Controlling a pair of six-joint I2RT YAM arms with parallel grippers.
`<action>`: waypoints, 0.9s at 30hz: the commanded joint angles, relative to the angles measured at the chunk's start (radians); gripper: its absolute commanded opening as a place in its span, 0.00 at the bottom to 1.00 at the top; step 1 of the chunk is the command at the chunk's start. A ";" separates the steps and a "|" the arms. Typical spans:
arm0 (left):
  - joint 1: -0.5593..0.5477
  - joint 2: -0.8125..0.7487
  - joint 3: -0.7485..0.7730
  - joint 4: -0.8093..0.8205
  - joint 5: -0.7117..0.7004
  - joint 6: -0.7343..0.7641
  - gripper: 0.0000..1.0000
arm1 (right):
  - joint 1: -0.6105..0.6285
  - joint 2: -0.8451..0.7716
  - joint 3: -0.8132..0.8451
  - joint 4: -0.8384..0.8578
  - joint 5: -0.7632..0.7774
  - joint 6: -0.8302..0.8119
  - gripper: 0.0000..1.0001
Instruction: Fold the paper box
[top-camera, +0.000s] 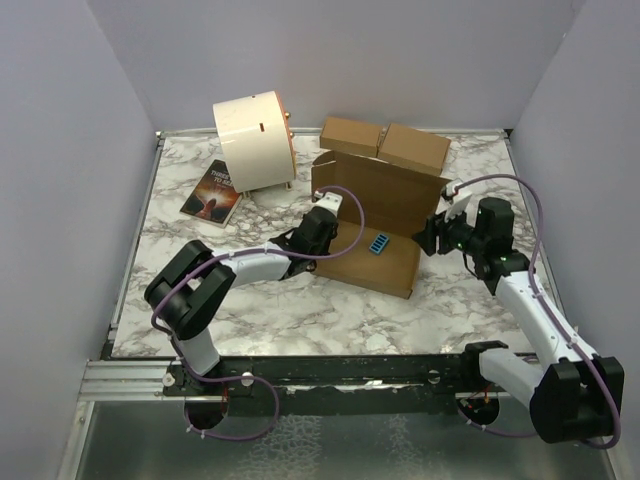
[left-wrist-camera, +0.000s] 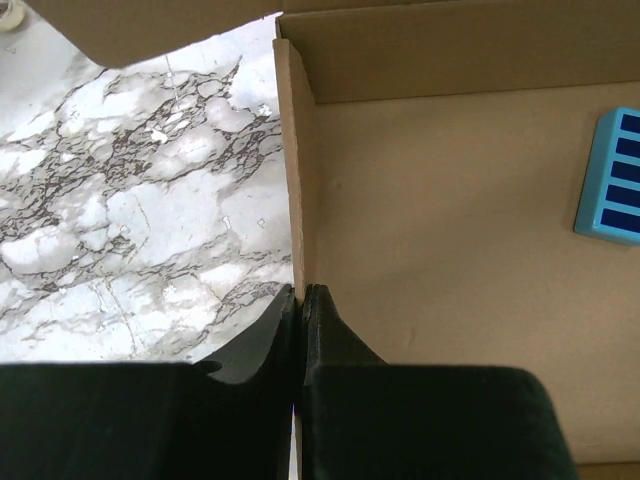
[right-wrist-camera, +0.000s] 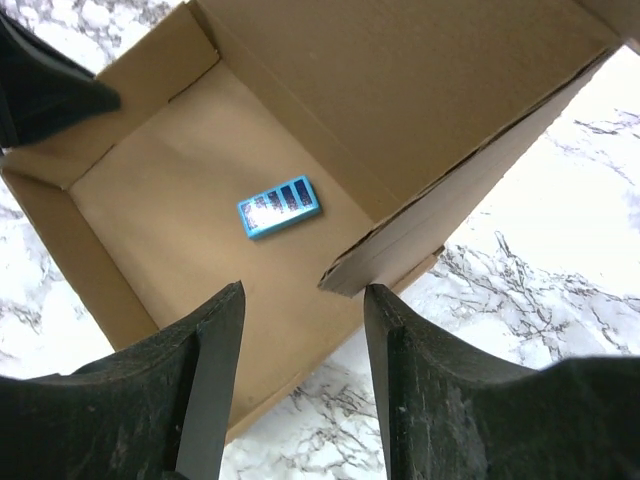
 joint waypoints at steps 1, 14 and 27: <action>0.013 0.023 0.022 0.045 0.045 0.040 0.00 | 0.008 -0.003 0.056 -0.126 -0.091 -0.152 0.50; 0.050 0.018 0.021 0.052 0.045 0.065 0.00 | -0.029 -0.130 0.202 -0.523 -0.163 -0.494 0.73; 0.061 0.024 0.021 0.078 0.089 0.075 0.00 | -0.068 -0.021 0.625 -0.656 -0.342 -0.519 0.85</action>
